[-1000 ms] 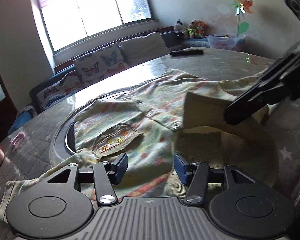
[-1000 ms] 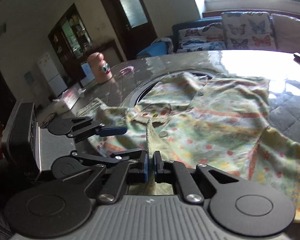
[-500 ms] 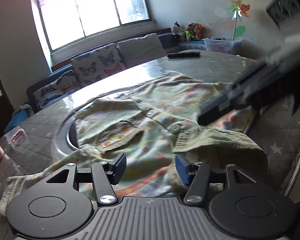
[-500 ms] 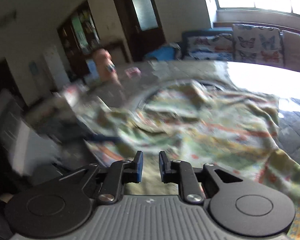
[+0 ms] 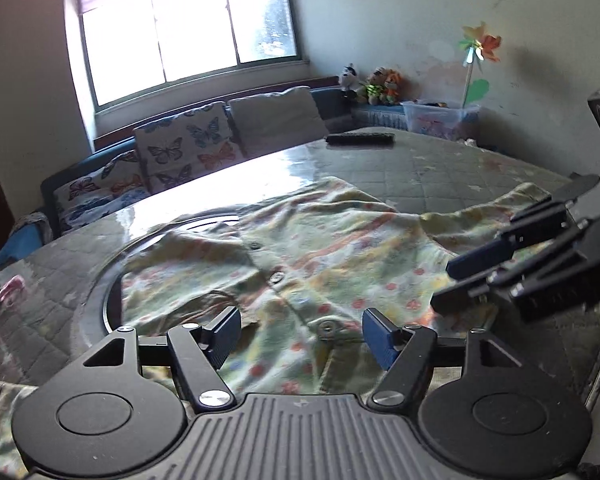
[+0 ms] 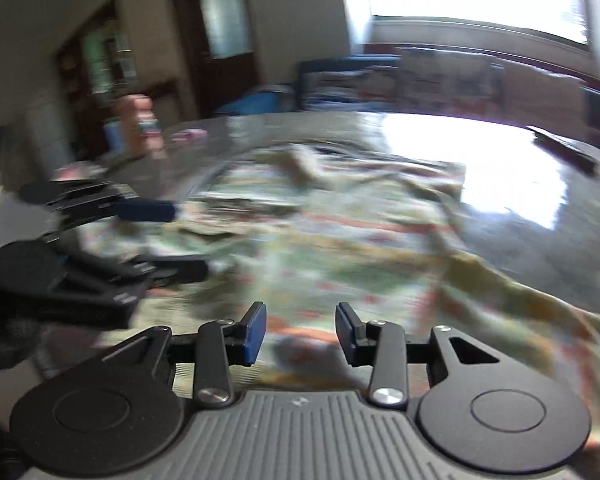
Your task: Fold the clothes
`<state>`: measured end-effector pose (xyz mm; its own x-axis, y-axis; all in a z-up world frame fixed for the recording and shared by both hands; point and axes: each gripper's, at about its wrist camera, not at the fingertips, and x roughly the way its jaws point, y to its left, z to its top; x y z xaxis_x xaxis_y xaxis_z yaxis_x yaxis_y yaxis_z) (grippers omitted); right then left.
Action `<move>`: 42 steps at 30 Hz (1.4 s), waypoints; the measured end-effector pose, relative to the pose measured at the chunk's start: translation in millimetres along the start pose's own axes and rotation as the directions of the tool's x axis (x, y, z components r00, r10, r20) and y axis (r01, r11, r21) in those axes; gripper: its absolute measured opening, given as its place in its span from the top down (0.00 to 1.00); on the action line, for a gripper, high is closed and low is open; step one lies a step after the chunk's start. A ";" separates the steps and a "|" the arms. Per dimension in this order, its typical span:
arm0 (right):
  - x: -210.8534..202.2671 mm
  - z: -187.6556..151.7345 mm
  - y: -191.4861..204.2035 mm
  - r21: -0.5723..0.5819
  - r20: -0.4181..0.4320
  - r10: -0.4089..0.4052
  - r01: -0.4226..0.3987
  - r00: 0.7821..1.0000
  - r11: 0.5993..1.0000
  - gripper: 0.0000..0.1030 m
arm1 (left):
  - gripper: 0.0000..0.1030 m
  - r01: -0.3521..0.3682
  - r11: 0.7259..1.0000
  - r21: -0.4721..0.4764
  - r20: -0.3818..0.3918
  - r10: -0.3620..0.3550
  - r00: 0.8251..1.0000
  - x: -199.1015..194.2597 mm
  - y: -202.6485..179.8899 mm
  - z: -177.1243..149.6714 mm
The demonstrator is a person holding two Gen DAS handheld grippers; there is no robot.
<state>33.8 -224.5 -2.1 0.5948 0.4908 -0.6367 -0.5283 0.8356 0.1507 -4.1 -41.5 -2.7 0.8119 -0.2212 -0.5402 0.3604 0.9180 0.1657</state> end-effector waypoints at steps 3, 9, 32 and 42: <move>-0.4 -7.6 -15.0 0.044 -0.024 -0.039 0.040 0.999 0.998 0.62 | 0.32 0.016 0.999 0.034 -0.024 -0.015 1.000 9.2 -8.9 -4.3; -23.5 -11.6 -36.1 0.131 0.053 -0.039 0.031 0.998 0.991 0.44 | 0.27 0.025 0.999 0.045 -0.065 -0.022 0.998 16.5 -12.0 -11.2; -10.6 -12.8 -182.9 0.263 -0.023 -0.591 0.575 0.806 0.775 0.50 | 0.23 0.028 0.998 0.061 -0.076 -0.023 0.997 19.1 -10.2 -12.0; -19.2 -13.4 -184.9 0.302 0.020 -0.577 0.545 0.817 0.782 0.44 | 0.20 0.031 0.996 0.078 -0.082 -0.024 0.996 17.3 -9.4 -12.1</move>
<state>112.0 -391.7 -27.8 0.8025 -0.0760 -0.5918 0.0937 0.9956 -0.0007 1.0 -50.0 -23.6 0.7624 -0.2158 -0.6100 0.4199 0.8823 0.2127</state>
